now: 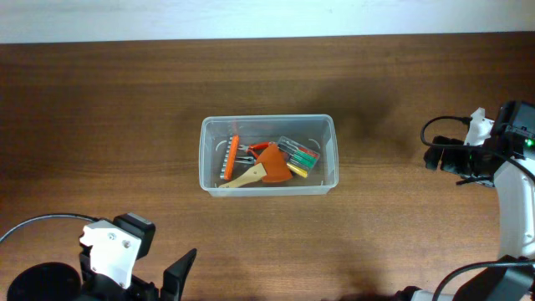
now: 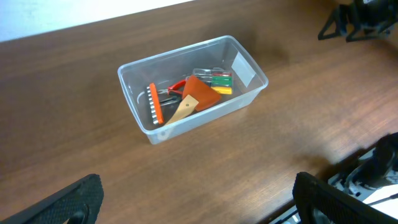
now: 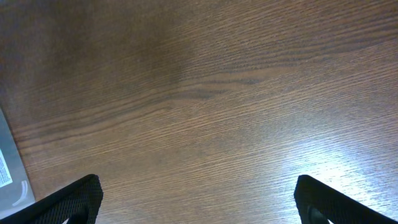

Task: Pack container

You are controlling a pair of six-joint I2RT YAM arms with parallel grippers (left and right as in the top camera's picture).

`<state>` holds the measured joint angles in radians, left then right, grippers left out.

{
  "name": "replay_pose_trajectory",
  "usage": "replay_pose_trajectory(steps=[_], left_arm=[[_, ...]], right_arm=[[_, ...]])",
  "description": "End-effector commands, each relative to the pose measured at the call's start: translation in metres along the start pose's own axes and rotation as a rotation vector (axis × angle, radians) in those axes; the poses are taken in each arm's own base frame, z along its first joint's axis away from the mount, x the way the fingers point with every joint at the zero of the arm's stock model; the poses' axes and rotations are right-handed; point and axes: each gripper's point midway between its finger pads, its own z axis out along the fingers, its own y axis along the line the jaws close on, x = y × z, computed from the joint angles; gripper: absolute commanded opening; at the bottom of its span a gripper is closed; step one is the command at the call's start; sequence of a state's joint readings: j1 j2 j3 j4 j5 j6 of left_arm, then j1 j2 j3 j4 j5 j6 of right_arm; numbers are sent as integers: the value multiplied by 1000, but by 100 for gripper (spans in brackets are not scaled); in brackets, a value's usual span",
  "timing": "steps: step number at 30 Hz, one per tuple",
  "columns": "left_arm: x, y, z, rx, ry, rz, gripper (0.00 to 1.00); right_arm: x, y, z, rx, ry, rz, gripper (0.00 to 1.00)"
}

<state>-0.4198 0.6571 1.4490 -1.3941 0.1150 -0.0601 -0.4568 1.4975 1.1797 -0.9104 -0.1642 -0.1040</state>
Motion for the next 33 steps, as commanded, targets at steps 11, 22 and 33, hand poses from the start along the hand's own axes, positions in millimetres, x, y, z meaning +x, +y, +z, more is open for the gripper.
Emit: replay_pose_trajectory(steps=[11,22,33], left_arm=[[-10,10,35,-41,-49,273,99],[13,67,85,-258,-224,181,99],[49,102,119,-411,-432,185,99]], right_arm=[[0,1,0,-8,-3,10,99],[0,1,0,-8,-3,10,99],[0,1,0,-8,-3,10,99]])
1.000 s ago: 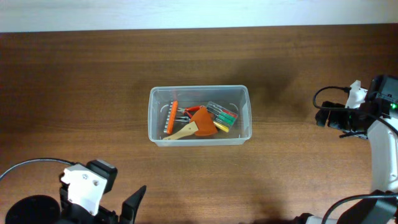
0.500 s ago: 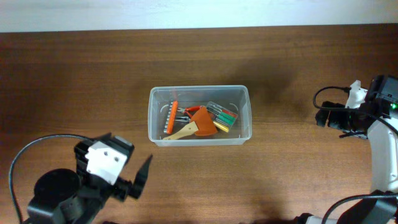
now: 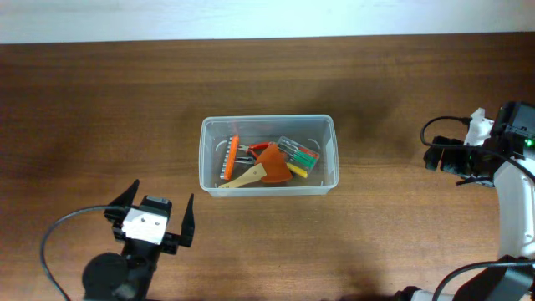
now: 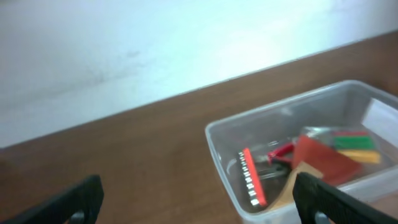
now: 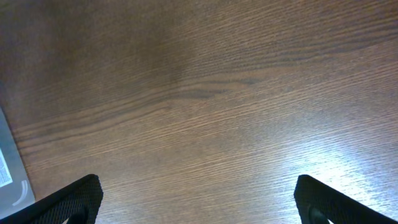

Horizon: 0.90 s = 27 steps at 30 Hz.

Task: Pack container

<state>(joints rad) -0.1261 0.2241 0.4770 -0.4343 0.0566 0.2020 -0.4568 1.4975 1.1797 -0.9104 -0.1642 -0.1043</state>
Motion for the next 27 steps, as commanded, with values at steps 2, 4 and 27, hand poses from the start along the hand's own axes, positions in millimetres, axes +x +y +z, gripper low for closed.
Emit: replay_pose_trajectory(steps=[2,4,27], left_arm=[[21,8,5,-72,-51,11,99],[28,11,6,-94,-56,10,99],[105,16,24,-152,58,-30,99]], right_arm=[[0,1,0,-8,-3,10,99],[0,1,0,-8,-3,10,99],[0,1,0,-8,-3,10,99]])
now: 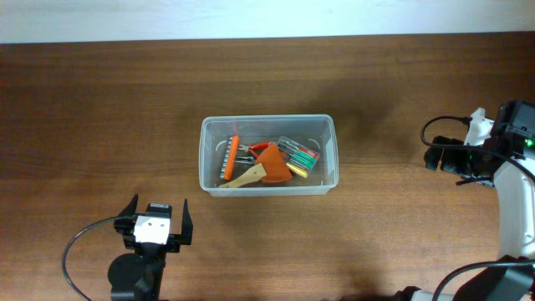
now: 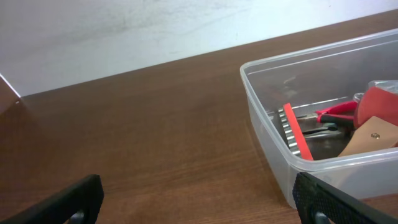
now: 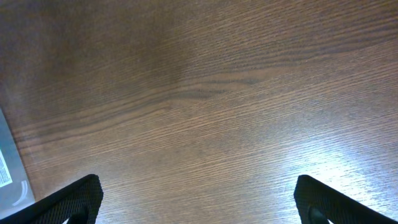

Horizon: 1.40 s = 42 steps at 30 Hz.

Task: Pack container

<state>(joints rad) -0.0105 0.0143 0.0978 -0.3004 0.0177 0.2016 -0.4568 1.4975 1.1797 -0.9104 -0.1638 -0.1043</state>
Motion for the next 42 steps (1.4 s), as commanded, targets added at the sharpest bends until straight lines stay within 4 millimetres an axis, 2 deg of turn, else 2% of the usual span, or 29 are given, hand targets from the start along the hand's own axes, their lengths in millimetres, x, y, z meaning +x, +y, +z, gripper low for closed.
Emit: replay_pose_trajectory(steps=[1,42], left_arm=[[0,1,0,-5,-7,-7,99],[0,-1,0,5,-9,-6,99]], right_arm=[[0,1,0,-8,-3,11,99],[0,-3,0,11,-2,7,99]])
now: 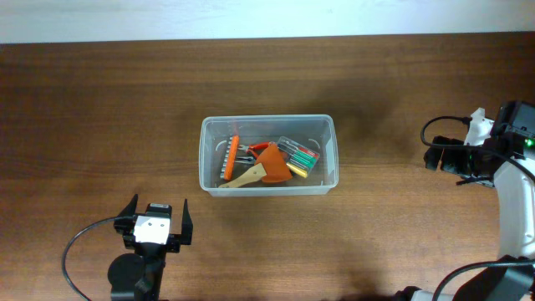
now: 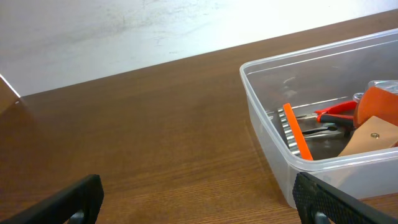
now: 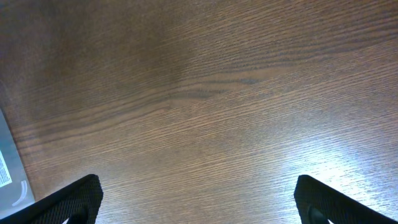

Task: Pack container

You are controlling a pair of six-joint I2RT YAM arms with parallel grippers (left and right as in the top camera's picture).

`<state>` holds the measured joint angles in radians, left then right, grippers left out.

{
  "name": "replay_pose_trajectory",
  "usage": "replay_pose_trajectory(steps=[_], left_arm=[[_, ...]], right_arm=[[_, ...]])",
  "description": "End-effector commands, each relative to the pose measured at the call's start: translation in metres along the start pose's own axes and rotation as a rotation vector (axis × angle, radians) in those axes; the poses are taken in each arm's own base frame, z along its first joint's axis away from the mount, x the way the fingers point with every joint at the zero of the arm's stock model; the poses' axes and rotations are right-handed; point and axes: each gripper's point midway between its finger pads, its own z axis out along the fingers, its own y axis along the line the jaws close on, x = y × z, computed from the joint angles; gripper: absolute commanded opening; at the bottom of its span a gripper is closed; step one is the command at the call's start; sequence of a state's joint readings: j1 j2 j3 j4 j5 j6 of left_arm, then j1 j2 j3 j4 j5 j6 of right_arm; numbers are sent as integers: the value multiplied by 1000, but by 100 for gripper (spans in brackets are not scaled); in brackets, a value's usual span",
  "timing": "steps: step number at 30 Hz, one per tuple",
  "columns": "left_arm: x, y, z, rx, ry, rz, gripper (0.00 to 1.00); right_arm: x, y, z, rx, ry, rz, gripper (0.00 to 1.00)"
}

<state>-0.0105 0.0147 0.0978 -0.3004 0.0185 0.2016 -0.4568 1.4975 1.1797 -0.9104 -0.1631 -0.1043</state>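
A clear plastic container (image 1: 267,119) stands mid-table. Inside lie an orange toothed tool (image 1: 229,159), red-handled pliers (image 2: 336,112), an orange scraper with a wooden handle (image 1: 269,165) and a case of coloured bits (image 1: 303,156). My left gripper (image 1: 159,206) is open and empty, low over the table in front of the container's left corner (image 2: 267,143). My right gripper (image 1: 429,157) is open and empty, well off to the container's right, and only the container's corner (image 3: 5,168) shows in its wrist view.
Bare brown wood table (image 1: 100,100) surrounds the container. A pale wall (image 2: 124,25) runs behind the table's far edge. Black cables loop beside both arm bases, one at the front left (image 1: 79,242).
At first my left arm sat at the table's front-left edge, its camera looking down on the container. Then its open gripper stood nearer, front-left of the container. Then it was low there, facing the container's left wall, and stays so. The right arm has not moved.
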Motion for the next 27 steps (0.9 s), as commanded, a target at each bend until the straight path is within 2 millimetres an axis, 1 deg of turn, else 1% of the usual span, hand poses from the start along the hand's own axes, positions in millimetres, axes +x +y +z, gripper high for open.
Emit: replay_pose_trajectory(steps=[1,2,5,8,10,11,13,14,15,16,17,19,21,24,27], left_arm=[[0,-1,0,4,-9,-6,99],[0,-1,0,4,-9,-6,99],[0,-1,0,4,-9,-6,99],[0,-1,0,4,-9,-6,99],[0,-1,0,4,-9,-6,99],[0,-1,0,4,-9,-6,99],[0,-1,0,4,-9,-6,99],[0,-1,0,4,-9,-6,99],[0,-1,0,4,-9,-6,99],[0,-1,0,4,-9,-6,99],[0,-1,0,4,-9,-6,99],[0,-1,0,4,-9,-6,99],[0,-1,0,4,-9,-6,99],[0,-1,0,4,-9,-6,99],[0,-1,0,4,-9,-6,99]], right_arm=[[0,-3,0,11,-2,7,99],[-5,-3,0,13,-21,4,99],[-28,-4,-2,18,-114,-10,99],[-66,4,-19,18,-289,-56,99],[-97,12,-45,29,-454,-97,99],[-109,16,-60,32,-523,-113,99],[-127,22,-96,51,-664,-138,99],[-131,26,-111,53,-717,-148,99],[-134,28,-127,55,-764,-155,99],[-134,33,-148,49,-823,-168,99],[-133,39,-165,33,-865,-182,99],[-128,53,-190,0,-928,-214,99],[-118,70,-222,-24,-1003,-252,99],[-104,94,-262,-54,-1121,-301,99],[-87,113,-293,-95,-1268,-348,98]])
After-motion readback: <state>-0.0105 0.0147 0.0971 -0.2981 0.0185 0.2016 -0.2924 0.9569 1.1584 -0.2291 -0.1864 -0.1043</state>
